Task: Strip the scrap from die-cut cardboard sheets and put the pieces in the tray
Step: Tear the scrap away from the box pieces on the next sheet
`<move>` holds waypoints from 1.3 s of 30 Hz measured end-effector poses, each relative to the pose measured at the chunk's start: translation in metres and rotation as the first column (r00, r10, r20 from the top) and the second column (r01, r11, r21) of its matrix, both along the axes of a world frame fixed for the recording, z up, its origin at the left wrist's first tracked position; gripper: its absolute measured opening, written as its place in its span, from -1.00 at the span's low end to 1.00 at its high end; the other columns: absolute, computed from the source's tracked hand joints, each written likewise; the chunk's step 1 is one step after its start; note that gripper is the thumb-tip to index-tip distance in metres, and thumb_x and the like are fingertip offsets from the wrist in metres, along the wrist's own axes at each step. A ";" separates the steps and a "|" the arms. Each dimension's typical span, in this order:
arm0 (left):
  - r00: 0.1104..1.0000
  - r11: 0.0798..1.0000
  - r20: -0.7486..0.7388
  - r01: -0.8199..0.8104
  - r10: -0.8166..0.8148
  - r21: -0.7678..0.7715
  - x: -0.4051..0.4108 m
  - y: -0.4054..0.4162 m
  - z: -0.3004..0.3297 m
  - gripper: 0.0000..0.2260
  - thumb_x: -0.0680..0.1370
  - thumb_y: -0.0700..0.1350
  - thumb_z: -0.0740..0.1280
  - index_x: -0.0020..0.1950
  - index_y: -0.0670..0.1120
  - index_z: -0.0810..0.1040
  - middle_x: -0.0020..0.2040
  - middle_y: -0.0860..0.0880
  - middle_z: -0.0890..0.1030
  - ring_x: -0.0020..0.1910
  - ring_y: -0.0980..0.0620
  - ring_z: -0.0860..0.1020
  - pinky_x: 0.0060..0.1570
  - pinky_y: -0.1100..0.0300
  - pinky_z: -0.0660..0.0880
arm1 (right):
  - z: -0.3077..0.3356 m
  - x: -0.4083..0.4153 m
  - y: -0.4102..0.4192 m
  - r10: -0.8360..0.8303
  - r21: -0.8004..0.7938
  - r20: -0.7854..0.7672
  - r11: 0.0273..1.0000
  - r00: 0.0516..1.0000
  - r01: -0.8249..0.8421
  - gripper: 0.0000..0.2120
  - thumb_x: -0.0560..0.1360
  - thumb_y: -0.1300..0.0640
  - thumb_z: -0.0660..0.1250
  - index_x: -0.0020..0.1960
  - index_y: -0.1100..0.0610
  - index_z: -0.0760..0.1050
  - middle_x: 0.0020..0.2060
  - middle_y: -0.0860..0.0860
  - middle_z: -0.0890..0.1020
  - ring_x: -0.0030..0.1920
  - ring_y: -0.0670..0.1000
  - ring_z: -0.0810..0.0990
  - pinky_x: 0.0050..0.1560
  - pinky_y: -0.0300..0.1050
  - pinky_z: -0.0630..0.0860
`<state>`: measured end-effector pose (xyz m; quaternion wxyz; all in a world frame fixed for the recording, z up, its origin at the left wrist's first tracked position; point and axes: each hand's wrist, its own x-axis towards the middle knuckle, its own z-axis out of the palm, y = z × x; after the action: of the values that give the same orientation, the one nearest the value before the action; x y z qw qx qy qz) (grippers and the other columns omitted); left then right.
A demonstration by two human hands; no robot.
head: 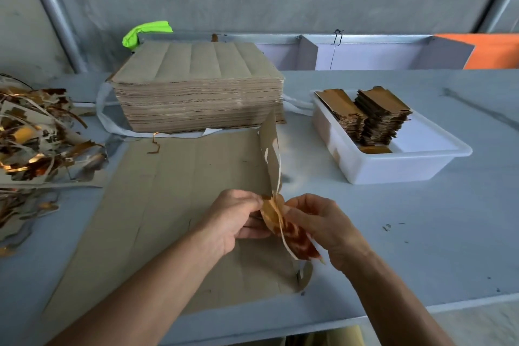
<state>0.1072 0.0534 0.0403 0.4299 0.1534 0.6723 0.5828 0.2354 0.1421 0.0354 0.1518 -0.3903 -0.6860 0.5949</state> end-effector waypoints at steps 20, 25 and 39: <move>0.999 0.993 -0.040 0.037 -0.033 0.116 0.021 0.007 -0.004 -0.76 0.61 -0.09 0.25 -0.20 -0.11 0.59 -0.31 -0.04 0.64 -0.39 0.03 0.58 -0.39 0.18 0.57 | 0.002 0.012 0.015 -0.080 -0.349 -0.246 0.937 0.966 -0.012 -0.71 0.55 0.05 0.20 -0.06 0.12 0.69 -0.04 0.00 0.70 0.07 -0.02 0.62 -0.09 -0.09 0.43; 0.996 0.993 -0.007 0.090 -0.090 0.077 0.020 0.009 -0.003 -0.79 0.63 -0.09 0.21 -0.12 -0.08 0.59 -0.23 -0.07 0.64 -0.31 0.00 0.61 -0.33 0.14 0.60 | 0.005 0.014 0.025 0.076 -0.275 -0.178 0.953 0.981 -0.124 -0.78 0.50 0.17 0.25 -0.03 0.10 0.69 0.00 0.02 0.69 0.16 0.04 0.56 0.00 -0.05 0.41; 0.867 0.976 -0.484 0.006 -0.114 -0.219 0.000 0.053 0.008 -0.77 0.39 0.08 0.44 -0.23 -0.04 0.48 -0.22 -0.01 0.59 -0.23 0.01 0.58 -0.35 0.16 0.57 | 0.011 -0.006 0.017 0.255 0.478 0.313 0.790 0.915 -0.384 -0.77 0.53 0.20 0.33 0.08 -0.06 0.63 0.08 -0.08 0.60 -0.07 -0.10 0.62 -0.21 -0.43 0.52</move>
<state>0.1067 0.1064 0.0484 0.2755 0.2720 0.8123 0.4361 0.2295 0.1593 0.0461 0.0690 -0.2773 -0.8922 0.3497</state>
